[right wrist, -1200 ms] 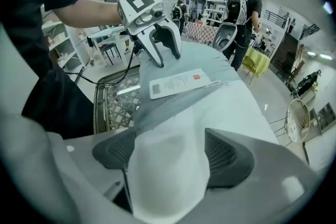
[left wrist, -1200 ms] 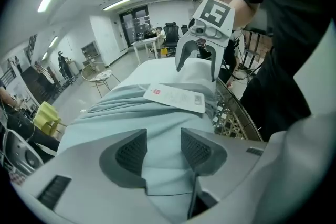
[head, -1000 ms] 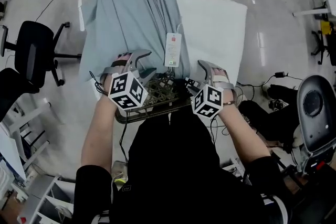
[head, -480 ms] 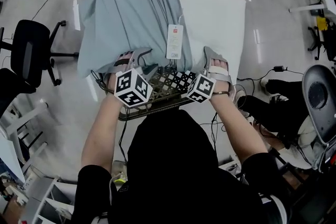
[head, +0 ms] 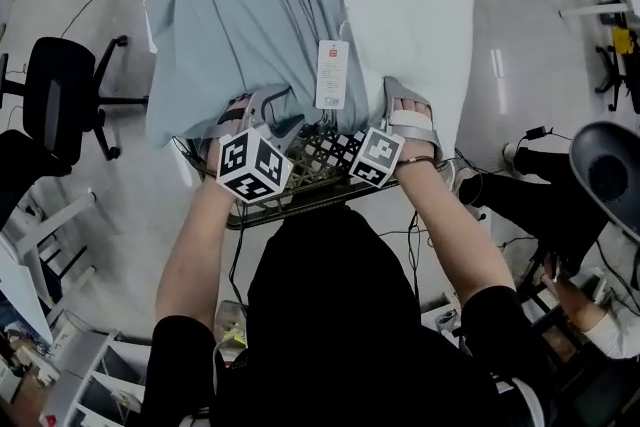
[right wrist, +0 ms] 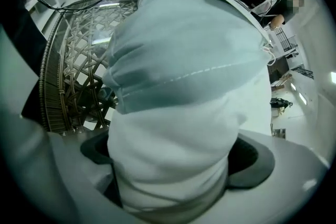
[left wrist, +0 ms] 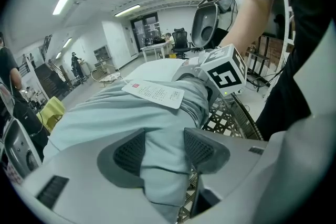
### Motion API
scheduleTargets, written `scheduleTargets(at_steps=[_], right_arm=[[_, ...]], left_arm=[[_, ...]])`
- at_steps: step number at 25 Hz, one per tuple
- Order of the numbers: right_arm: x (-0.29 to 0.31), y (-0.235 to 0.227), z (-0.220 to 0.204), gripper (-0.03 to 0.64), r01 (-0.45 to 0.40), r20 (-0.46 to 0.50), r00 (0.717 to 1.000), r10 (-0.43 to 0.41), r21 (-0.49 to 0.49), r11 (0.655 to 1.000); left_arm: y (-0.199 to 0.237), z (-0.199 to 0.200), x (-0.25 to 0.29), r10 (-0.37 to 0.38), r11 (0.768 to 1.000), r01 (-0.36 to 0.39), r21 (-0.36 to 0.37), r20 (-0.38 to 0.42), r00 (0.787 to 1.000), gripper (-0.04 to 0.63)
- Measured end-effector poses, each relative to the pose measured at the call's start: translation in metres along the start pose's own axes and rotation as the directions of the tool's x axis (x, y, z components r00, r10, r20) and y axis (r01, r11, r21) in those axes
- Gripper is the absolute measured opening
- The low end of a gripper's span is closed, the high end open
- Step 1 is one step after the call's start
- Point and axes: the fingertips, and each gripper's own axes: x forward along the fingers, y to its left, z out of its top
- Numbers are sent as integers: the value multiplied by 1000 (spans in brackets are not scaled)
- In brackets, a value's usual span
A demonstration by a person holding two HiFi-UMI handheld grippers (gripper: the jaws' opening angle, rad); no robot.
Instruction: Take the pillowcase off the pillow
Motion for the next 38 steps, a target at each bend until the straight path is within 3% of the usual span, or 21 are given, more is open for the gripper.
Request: scheduleTargets(at_steps=[4, 7, 8, 13, 17, 21, 26, 31, 34, 38], right_arm=[[2, 0, 2, 611, -14, -21, 1000, 14, -10, 1000], [-3, -10, 1, 597, 32, 14, 999, -32, -8, 999], [-7, -15, 1, 505, 51, 33, 998, -50, -4, 999], [-23, -25, -1, 378, 55, 83, 995, -56, 16, 998], [-47, -28, -1, 299, -28, 106, 994, 22, 58, 998], [-94, -47, 9, 260, -177, 160, 975, 157, 120, 977], [-170, -76, 35, 252, -372, 225, 916, 333, 160, 914], [-250, -81, 26, 250, -573, 289, 807, 515, 168, 803], [-270, -83, 7, 255, -664, 323, 735, 596, 169, 728], [-265, -90, -24, 272, -692, 308, 705, 639, 102, 715]], left_arm=[[1, -1, 3, 25, 1000, -25, 10, -8, 1000, 235], [1, 0, 2, 46, 999, -46, 19, -6, 999, 236], [1, 1, 1, 53, 998, -53, 20, -2, 999, 235], [-4, 2, -3, 85, 996, -86, 26, 11, 996, 238], [-12, 5, -14, 79, 996, -79, 34, 12, 997, 245], [-15, 25, -40, 65, 996, -67, 58, 46, 997, 245], [20, 65, -93, 100, 992, -110, 57, 144, 985, 245], [26, 117, -162, 77, 984, -108, 140, 209, 975, 244], [22, 128, -186, 43, 973, -80, 217, 170, 985, 245], [25, 122, -181, 24, 961, -36, 273, 47, 999, 269]])
